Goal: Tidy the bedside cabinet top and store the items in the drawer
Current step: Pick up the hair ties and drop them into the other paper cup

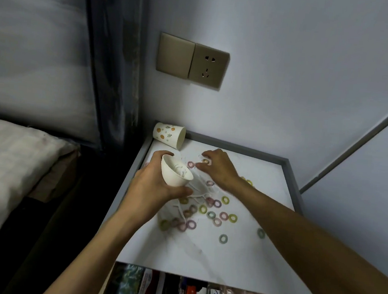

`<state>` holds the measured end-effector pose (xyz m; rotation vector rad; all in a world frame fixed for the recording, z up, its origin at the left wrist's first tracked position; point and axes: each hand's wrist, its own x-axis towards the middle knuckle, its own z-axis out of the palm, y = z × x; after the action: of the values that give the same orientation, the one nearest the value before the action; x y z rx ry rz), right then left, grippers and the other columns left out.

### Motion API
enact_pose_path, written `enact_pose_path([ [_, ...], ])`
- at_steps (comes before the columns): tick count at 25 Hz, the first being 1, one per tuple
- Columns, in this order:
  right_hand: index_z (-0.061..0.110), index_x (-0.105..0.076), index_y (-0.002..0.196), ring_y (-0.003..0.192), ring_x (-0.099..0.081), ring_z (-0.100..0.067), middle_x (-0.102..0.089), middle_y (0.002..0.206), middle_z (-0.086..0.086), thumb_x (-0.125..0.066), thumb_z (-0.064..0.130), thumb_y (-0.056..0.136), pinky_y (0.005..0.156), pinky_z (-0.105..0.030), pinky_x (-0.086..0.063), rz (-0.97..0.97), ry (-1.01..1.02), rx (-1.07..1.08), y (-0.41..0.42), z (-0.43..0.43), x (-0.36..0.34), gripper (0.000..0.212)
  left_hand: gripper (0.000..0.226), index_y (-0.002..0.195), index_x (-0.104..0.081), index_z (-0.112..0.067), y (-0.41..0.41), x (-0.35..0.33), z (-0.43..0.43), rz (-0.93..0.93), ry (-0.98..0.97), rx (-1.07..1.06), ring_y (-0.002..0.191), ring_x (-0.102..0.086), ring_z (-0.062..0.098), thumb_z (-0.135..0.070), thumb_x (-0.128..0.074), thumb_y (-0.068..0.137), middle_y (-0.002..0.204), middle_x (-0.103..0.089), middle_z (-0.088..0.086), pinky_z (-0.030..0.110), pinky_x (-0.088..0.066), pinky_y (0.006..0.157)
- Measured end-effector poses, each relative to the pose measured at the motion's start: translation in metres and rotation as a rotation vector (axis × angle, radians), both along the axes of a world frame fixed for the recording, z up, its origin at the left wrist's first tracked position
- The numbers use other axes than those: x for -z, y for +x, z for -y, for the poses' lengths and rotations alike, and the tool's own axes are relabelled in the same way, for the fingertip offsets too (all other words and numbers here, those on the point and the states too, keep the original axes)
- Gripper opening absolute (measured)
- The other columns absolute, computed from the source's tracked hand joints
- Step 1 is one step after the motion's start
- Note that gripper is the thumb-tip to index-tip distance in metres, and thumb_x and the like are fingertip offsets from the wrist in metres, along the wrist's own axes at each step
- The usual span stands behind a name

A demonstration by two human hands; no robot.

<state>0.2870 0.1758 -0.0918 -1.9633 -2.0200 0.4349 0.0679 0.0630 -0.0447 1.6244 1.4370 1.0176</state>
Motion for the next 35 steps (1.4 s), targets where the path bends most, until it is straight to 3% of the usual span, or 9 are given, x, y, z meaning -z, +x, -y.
enact_pose_path([
  [5,0.01,-0.07,0.103,0.103,-0.064,-0.026,-0.069,0.108,-0.01,-0.073,0.023,0.086,0.089,-0.037,-0.052,-0.025,-0.007,0.1,-0.01,-0.009,-0.001,0.023,0.074,0.112,-0.048,-0.038,-0.01,0.0,-0.005,0.03,0.005,-0.04,0.085,-0.061,0.004,-0.035,-0.092,0.053,0.093,-0.061,-0.017,0.03,-0.055,0.07],
  [8,0.009,-0.068,0.101,0.101,-0.064,-0.029,-0.069,0.107,-0.01,-0.07,0.026,0.088,0.083,-0.035,-0.051,0.148,-0.105,0.078,-0.007,-0.004,-0.01,0.021,0.074,0.114,-0.048,-0.038,-0.013,0.001,-0.006,0.027,0.006,-0.046,0.088,-0.062,0.009,-0.037,-0.092,0.054,0.096,-0.062,-0.016,0.032,-0.055,0.071],
  [13,0.014,-0.045,0.062,0.052,-0.051,-0.024,-0.051,0.059,-0.004,-0.065,0.025,0.09,0.053,-0.026,-0.038,0.251,-0.279,0.079,-0.001,0.006,-0.021,0.036,0.074,0.113,-0.048,-0.039,-0.013,-0.002,-0.003,0.061,0.005,-0.042,0.085,-0.062,0.004,-0.036,-0.092,0.053,0.094,-0.061,-0.02,0.03,-0.056,0.07],
  [18,0.015,-0.041,0.057,0.066,-0.048,-0.025,-0.046,0.06,-0.003,-0.064,0.029,0.089,0.054,-0.029,-0.034,0.26,-0.218,0.143,-0.005,0.012,-0.014,0.042,0.076,0.117,-0.048,-0.035,-0.011,-0.007,-0.001,0.062,0.011,-0.042,0.087,-0.062,0.007,-0.034,-0.092,0.055,0.095,-0.06,-0.018,0.028,-0.056,0.068],
  [21,0.011,-0.062,0.084,0.092,-0.062,-0.03,-0.068,0.092,-0.01,-0.065,0.037,0.09,0.072,-0.032,-0.044,0.348,-0.158,0.159,-0.015,0.012,-0.01,0.027,0.076,0.117,-0.049,-0.034,-0.013,-0.007,0.0,0.06,0.012,-0.051,0.088,-0.062,0.01,-0.034,-0.091,0.055,0.095,-0.06,-0.018,0.03,-0.055,0.071],
  [23,0.009,-0.065,0.1,0.103,-0.061,-0.03,-0.069,0.107,-0.011,-0.063,0.037,0.092,0.078,-0.033,-0.043,0.403,-0.117,0.163,-0.019,0.01,-0.01,0.029,0.076,0.118,-0.049,-0.035,-0.015,-0.007,0.0,0.055,0.003,-0.058,0.092,-0.063,0.015,-0.036,-0.091,0.054,0.097,-0.062,-0.015,0.037,-0.056,0.078],
  [27,0.009,-0.064,0.105,0.108,-0.058,-0.032,-0.066,0.113,-0.013,-0.056,0.034,0.097,0.083,-0.033,-0.039,0.431,-0.04,0.166,-0.028,0.009,-0.006,0.028,0.079,0.12,-0.049,-0.035,-0.02,-0.007,0.0,0.065,-0.001,-0.065,0.1,-0.062,0.022,-0.04,-0.091,0.054,0.106,-0.065,-0.007,0.044,-0.055,0.084],
  [32,0.012,-0.064,0.102,0.104,-0.06,-0.03,-0.068,0.107,-0.009,-0.064,0.047,0.089,0.079,-0.033,-0.036,0.407,-0.032,0.189,-0.043,0.011,-0.007,0.037,0.077,0.119,-0.05,-0.032,-0.023,-0.008,0.002,0.071,-0.002,-0.066,0.096,-0.063,0.018,-0.038,-0.091,0.054,0.105,-0.065,-0.006,0.03,-0.054,0.074],
  [35,0.013,-0.063,0.104,0.104,-0.061,-0.029,-0.068,0.109,-0.009,-0.064,0.034,0.091,0.082,-0.033,-0.037,0.458,-0.034,0.192,-0.046,0.013,-0.009,0.024,0.077,0.121,-0.05,-0.031,-0.024,-0.009,0.003,0.068,0.001,-0.064,0.095,-0.063,0.017,-0.037,-0.091,0.056,0.106,-0.065,-0.005,0.023,-0.051,0.068],
])
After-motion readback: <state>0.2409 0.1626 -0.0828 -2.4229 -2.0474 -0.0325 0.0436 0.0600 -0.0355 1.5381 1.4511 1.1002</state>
